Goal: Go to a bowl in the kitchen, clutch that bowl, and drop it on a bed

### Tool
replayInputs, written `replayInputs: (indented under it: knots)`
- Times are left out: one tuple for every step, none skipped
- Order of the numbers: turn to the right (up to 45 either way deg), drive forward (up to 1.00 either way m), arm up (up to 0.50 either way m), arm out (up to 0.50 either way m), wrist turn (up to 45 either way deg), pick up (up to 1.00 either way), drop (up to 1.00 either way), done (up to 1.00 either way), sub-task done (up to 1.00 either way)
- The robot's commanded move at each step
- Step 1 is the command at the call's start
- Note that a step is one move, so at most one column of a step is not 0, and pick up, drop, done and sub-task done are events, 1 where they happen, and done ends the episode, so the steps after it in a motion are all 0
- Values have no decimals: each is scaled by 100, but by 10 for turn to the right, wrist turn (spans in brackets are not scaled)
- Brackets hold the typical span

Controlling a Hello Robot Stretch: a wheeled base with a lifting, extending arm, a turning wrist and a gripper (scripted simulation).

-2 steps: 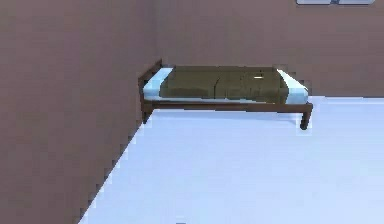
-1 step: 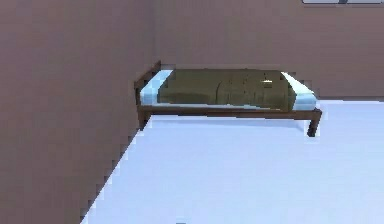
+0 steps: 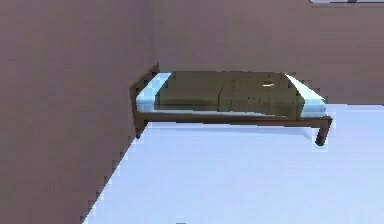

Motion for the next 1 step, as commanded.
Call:
replayInputs:
  knots:
    - [120,0,0,0,0,0,0,0,0]
